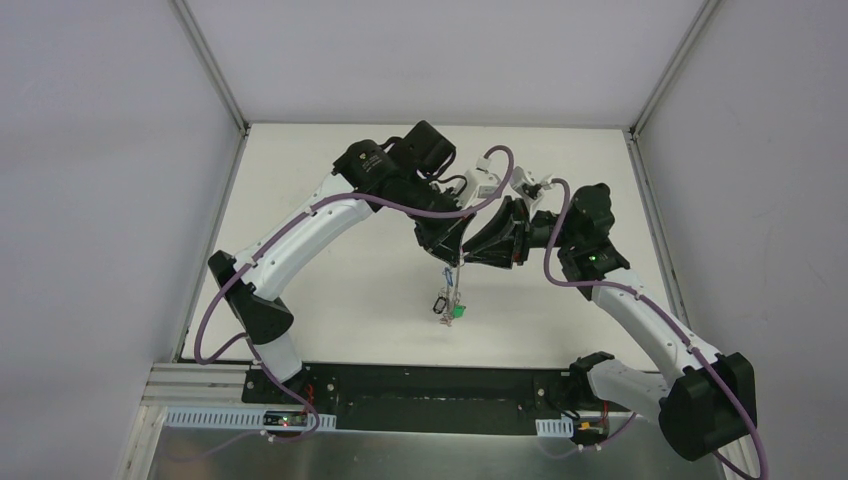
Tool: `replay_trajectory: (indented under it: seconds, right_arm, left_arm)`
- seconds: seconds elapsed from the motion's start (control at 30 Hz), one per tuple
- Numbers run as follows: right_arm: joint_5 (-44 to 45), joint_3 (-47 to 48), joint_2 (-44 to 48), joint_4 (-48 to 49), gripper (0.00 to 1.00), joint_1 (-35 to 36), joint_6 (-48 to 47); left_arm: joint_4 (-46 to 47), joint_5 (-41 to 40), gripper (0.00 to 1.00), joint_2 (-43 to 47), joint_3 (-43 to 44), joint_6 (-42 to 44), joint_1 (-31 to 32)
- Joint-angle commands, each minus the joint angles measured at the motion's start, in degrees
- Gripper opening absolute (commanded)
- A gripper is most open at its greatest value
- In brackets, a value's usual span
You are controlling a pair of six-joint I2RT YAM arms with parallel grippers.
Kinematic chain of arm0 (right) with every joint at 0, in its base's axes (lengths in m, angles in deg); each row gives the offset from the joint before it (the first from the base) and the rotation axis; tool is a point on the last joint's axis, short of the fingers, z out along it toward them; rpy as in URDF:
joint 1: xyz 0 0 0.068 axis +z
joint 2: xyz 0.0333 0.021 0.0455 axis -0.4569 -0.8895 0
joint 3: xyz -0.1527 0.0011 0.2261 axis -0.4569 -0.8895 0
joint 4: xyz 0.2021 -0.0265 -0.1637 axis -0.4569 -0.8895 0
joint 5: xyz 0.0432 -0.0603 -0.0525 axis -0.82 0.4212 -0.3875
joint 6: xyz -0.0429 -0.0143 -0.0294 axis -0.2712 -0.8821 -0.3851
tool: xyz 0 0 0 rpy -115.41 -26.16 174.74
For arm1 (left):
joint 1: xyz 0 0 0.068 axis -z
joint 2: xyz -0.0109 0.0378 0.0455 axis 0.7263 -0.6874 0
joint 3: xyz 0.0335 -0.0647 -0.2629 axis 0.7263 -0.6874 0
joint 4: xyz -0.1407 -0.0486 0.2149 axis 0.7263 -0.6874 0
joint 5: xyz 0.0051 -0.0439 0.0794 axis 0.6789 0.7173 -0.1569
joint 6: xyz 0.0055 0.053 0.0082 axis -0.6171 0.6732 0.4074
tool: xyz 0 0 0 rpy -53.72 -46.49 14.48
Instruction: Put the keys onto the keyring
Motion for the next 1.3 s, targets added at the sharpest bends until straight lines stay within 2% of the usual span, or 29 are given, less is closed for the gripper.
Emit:
replay_trajectory:
  seconds: [0.0, 0.43, 0.67, 0.87, 1.27]
  right_arm:
    - [-0.21, -0.32, 0.16, 5.7, 0.33, 0.27, 2.21]
    - [-0.39, -1.03, -0.72, 7.72, 0.31, 0.57, 3.74]
    - [-0.65, -1.18, -1.06, 7.81, 0.27, 1.0, 3.6]
    - [-0.65, -1.32, -1.02, 7.55, 0.18, 1.03, 3.32]
    - [-1.77, -1.23, -0.82, 7.37, 0.07, 1.14, 3.3]
  left_arm:
    - [1.28, 2.09, 0.0, 0.16, 0.12, -1.04, 0.54]
    - [1.44, 2.09, 0.0, 0.28, 0.07, -0.94, 0.5]
    - [1.58, 1.88, 0.0, 0.63, -0.02, -0.78, 0.59]
    - [1.54, 1.86, 0.0, 0.68, -0.11, -0.78, 0.62]
    - [1.91, 0.69, 0.0, 1.01, -0.19, -0.5, 0.53]
